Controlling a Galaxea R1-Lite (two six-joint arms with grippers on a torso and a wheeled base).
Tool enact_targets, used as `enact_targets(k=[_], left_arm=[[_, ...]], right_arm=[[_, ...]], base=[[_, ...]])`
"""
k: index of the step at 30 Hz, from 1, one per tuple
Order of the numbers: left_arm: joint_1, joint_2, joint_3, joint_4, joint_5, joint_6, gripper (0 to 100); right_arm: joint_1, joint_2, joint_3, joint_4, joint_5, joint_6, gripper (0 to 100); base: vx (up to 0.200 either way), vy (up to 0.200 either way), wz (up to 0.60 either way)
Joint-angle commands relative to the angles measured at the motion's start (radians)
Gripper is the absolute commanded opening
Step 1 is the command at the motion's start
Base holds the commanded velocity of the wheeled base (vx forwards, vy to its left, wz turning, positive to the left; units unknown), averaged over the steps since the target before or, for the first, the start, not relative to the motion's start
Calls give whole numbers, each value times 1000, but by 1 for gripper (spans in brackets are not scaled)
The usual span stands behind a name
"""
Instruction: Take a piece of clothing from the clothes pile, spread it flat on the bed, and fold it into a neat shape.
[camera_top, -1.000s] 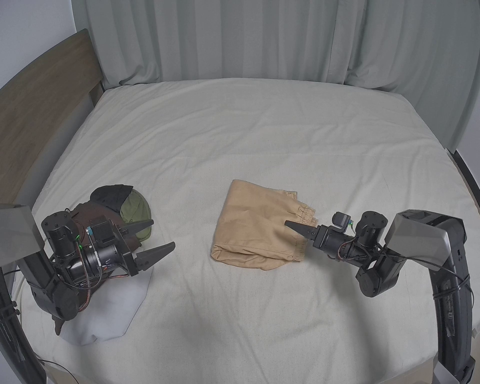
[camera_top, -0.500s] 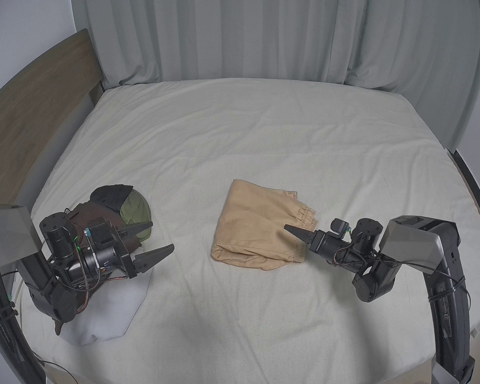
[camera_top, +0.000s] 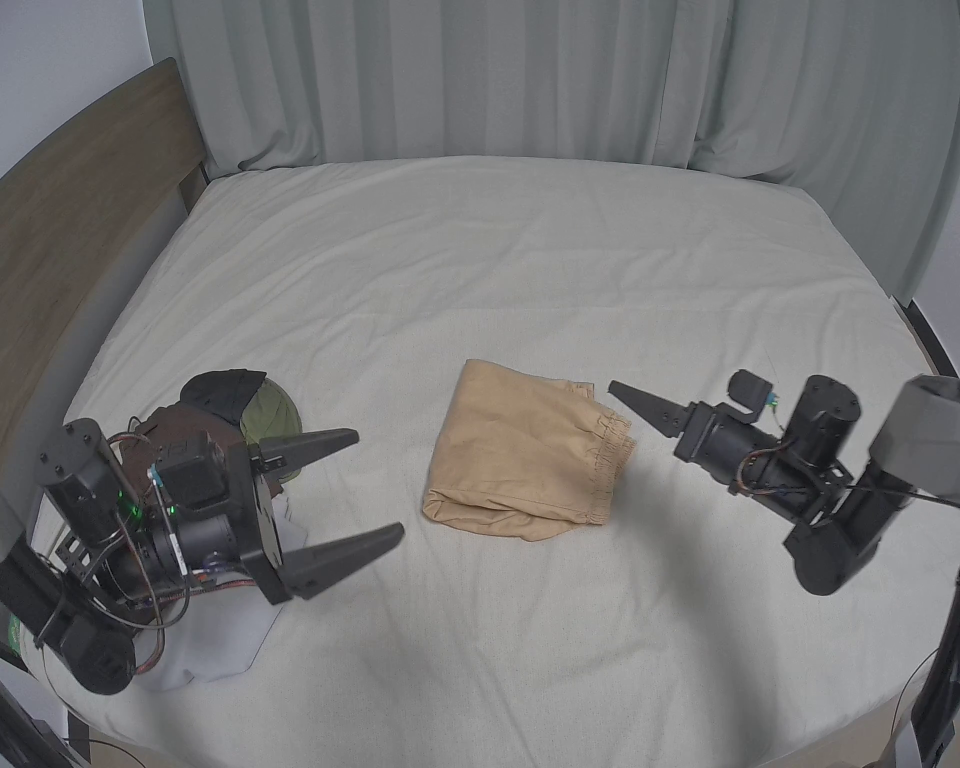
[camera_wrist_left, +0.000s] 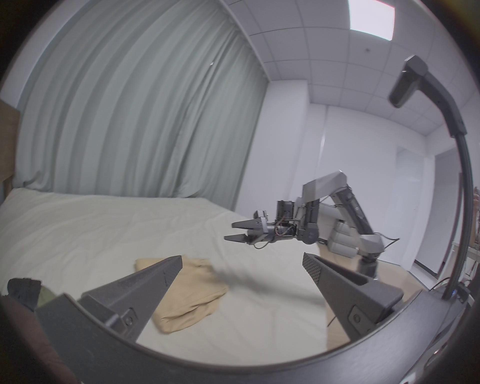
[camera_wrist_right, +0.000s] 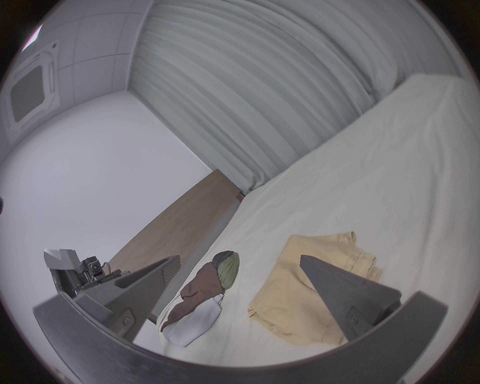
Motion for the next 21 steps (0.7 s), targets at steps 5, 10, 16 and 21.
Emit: enact_targets(k=[5, 10, 16, 21], left_arm=[[-346, -385, 202, 4, 195, -21, 100], [-327, -546, 251, 15, 270, -89, 100], [-315, -751, 285, 188, 319, -86, 100], [-181, -886, 288, 291, 336, -86, 100]], right_arm=[[-62, -807, 545, 10, 64, -181, 100], [-158, -1043, 644, 13, 126, -185, 100], [-184, -1255, 695, 85, 196, -141, 100], [-164, -1500, 687, 347, 227, -87, 100]], base=[[0, 0, 0], [0, 0, 0], [0, 0, 0], [0, 0, 0]])
